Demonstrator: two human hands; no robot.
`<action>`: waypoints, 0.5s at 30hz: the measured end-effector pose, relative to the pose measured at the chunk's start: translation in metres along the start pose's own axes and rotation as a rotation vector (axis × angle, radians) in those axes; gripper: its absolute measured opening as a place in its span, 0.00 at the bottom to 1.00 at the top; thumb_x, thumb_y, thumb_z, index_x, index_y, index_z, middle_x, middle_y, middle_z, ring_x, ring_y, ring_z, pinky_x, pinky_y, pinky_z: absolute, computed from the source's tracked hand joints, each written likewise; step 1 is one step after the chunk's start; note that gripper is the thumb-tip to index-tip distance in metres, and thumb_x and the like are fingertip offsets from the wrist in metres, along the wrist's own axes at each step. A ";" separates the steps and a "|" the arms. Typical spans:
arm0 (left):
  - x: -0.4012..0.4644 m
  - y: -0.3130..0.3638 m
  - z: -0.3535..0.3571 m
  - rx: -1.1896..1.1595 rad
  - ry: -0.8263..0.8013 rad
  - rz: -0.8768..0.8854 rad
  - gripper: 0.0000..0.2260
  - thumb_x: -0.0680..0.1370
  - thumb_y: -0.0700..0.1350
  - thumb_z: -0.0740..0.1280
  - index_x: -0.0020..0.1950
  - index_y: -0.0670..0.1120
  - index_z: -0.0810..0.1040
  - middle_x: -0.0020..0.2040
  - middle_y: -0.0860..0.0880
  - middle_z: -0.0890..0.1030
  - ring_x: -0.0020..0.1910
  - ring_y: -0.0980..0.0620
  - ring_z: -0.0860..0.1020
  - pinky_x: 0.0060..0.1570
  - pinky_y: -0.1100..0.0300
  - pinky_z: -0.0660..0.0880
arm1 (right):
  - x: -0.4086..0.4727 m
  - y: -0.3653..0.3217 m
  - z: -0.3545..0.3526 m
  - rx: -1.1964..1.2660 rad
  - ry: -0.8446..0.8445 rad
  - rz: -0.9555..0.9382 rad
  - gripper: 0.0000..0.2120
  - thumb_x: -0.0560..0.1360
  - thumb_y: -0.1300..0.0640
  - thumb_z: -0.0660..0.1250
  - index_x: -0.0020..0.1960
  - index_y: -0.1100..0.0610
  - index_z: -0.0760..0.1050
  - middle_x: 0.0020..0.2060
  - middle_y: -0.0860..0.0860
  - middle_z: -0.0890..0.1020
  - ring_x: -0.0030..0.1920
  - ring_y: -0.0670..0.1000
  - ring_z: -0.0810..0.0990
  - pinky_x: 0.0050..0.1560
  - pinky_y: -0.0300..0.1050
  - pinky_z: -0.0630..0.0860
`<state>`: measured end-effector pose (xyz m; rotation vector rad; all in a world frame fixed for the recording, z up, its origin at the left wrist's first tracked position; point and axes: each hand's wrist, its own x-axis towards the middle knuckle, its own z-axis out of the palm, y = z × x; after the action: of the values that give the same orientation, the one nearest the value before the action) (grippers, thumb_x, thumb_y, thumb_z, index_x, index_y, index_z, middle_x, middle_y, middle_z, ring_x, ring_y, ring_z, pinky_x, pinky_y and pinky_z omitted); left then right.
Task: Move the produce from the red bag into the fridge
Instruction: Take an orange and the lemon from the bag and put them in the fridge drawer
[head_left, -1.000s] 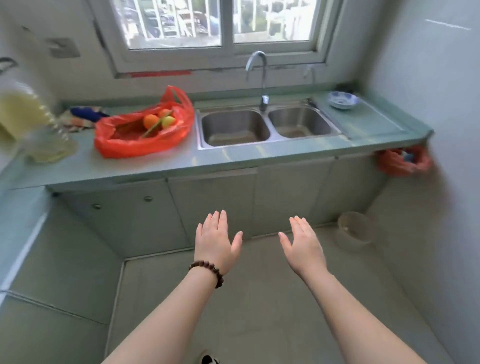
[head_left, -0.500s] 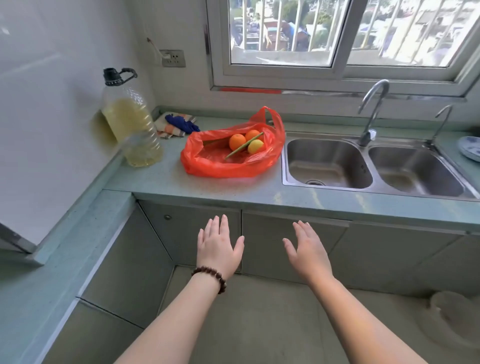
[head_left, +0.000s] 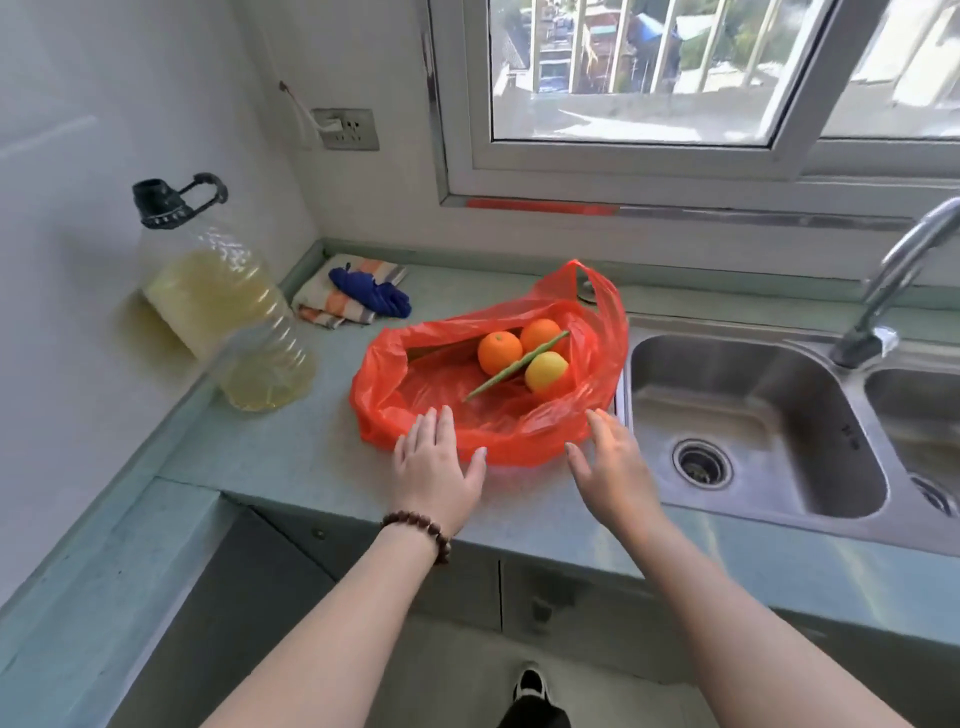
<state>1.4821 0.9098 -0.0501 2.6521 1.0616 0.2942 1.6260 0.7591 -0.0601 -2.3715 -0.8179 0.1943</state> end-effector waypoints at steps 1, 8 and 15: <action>0.019 0.005 0.001 0.005 0.003 -0.006 0.31 0.78 0.60 0.55 0.76 0.45 0.54 0.76 0.45 0.58 0.75 0.48 0.54 0.73 0.51 0.50 | 0.021 0.000 -0.001 0.008 -0.005 -0.002 0.27 0.77 0.50 0.61 0.73 0.59 0.61 0.72 0.56 0.65 0.73 0.53 0.59 0.73 0.47 0.56; 0.113 0.024 0.019 0.080 -0.012 0.040 0.30 0.78 0.58 0.55 0.76 0.45 0.55 0.76 0.46 0.60 0.75 0.49 0.56 0.73 0.51 0.52 | 0.119 -0.005 0.010 0.021 -0.019 -0.060 0.27 0.76 0.51 0.64 0.72 0.58 0.62 0.71 0.55 0.66 0.72 0.53 0.61 0.71 0.47 0.58; 0.193 0.022 0.044 0.131 -0.094 0.184 0.29 0.79 0.55 0.58 0.76 0.45 0.56 0.75 0.46 0.60 0.75 0.50 0.56 0.73 0.53 0.51 | 0.160 -0.005 0.043 -0.002 -0.088 -0.052 0.32 0.73 0.49 0.67 0.72 0.60 0.62 0.70 0.56 0.66 0.72 0.53 0.61 0.71 0.45 0.58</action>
<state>1.6456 1.0216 -0.0680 2.8545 0.8366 0.1382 1.7368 0.8802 -0.0821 -2.3545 -0.9210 0.2783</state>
